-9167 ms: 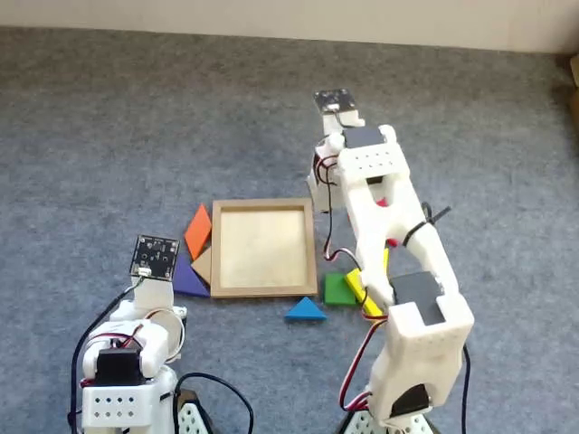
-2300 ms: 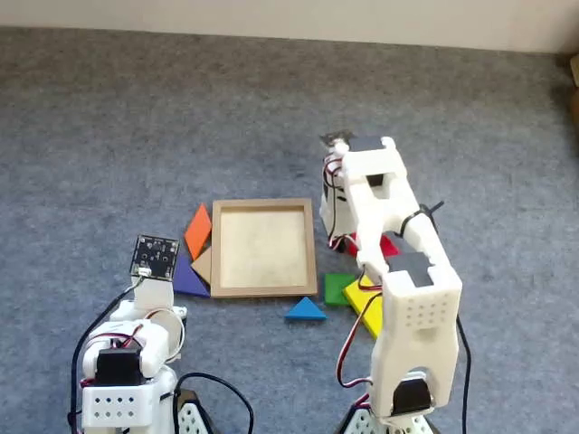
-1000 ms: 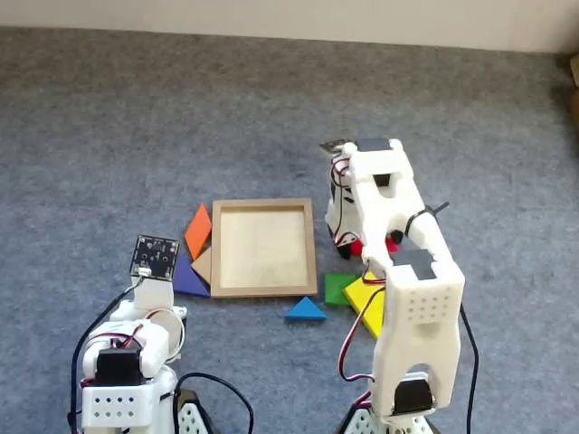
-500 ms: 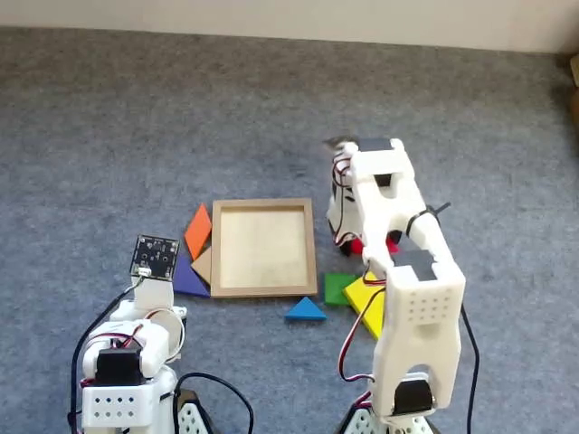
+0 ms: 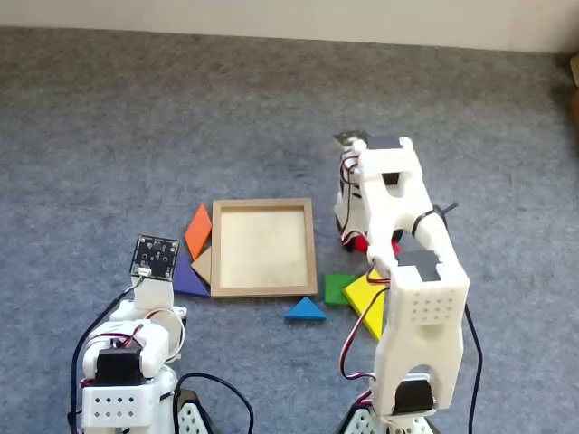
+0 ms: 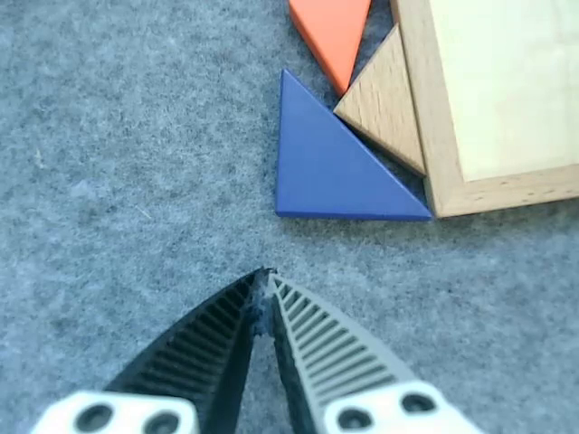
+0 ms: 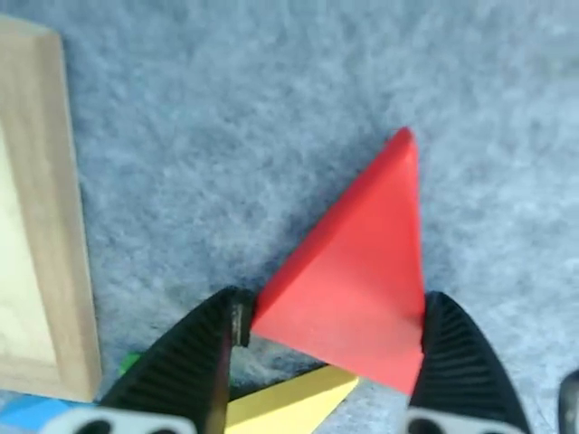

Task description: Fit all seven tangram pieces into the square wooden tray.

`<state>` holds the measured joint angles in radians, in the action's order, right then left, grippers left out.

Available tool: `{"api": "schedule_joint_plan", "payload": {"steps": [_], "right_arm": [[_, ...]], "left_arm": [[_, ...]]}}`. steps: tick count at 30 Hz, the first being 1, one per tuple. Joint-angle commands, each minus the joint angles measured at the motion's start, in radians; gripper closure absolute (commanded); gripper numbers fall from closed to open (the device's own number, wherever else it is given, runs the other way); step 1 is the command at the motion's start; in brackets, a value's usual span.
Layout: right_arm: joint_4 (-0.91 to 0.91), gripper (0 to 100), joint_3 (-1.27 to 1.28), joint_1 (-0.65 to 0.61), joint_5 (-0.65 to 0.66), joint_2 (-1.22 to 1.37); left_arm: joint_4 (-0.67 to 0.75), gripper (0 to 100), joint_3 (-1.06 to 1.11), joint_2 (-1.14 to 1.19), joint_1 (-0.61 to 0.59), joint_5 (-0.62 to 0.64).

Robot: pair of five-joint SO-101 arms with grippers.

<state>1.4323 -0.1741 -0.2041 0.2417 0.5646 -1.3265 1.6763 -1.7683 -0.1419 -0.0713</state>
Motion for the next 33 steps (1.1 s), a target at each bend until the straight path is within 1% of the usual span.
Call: {"api": "schedule_joint_plan", "payload": {"steps": [1, 12, 19, 21, 27, 33], "right_arm": [[-0.005, 82.1, -0.033, 0.001, 0.0, -0.104], [-0.004, 82.1, -0.028, -0.004, -0.009, -0.183], [0.067, 82.1, -0.018, -0.047, -0.02, -0.263], [0.065, 82.1, 0.013, -0.065, -0.052, -0.297], [0.061, 82.1, 0.125, -0.128, -0.083, -0.443], [-0.039, 82.1, 0.297, -0.134, -0.164, -0.624]], "left_arm": [[-0.006, 100, 0.019, -0.051, 0.018, 0.005], [-0.006, 100, 0.019, -0.051, 0.018, 0.005], [-0.006, 100, 0.019, -0.051, 0.018, 0.005], [-0.006, 100, 0.019, -0.051, 0.018, 0.005], [-0.006, 100, 0.019, -0.051, 0.018, 0.005], [-0.006, 100, 0.019, -0.051, 0.018, 0.005]]}}
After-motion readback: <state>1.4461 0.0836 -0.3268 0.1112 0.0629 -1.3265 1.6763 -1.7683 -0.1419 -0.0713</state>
